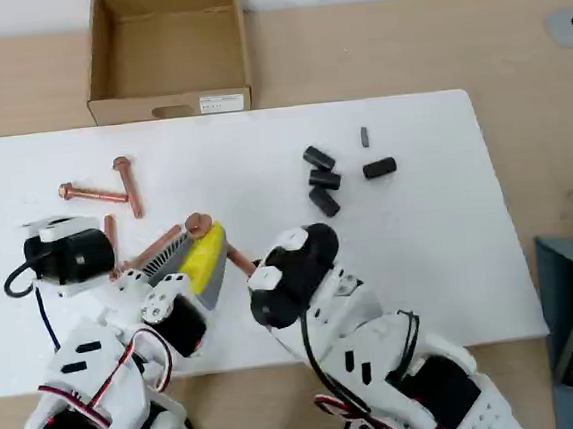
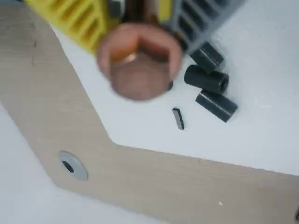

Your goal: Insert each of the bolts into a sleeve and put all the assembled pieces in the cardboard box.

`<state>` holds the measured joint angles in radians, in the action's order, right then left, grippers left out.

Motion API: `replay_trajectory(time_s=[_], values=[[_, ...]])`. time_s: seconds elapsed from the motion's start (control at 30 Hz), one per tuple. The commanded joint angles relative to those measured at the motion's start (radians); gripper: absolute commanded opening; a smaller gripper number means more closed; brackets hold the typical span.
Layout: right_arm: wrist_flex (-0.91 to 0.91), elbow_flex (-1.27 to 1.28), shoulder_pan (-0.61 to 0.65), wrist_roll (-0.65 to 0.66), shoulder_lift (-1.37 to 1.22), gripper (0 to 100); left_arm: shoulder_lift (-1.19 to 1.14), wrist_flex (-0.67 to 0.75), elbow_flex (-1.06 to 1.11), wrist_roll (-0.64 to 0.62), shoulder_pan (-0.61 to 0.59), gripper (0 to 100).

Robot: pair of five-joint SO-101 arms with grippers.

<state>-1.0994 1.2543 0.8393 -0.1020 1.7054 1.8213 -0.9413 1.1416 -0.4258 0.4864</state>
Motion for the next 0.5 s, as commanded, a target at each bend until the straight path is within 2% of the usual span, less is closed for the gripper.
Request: replay_trajectory(time_s=[0.0, 0.23, 0.47], values=[[0.031, -0.035, -0.013, 0.008, 0.013, 0.9, 0.002, 0.037, 0.026, 0.000, 0.018, 0], [0.031, -0.035, -0.013, 0.008, 0.013, 0.9, 0.001, 0.086, 0.063, 0.000, 0.037, 0], [0.031, -0.035, -0.013, 0.008, 0.013, 0.9, 0.001, -0.043, 0.055, 0.006, 0.150, 0]])
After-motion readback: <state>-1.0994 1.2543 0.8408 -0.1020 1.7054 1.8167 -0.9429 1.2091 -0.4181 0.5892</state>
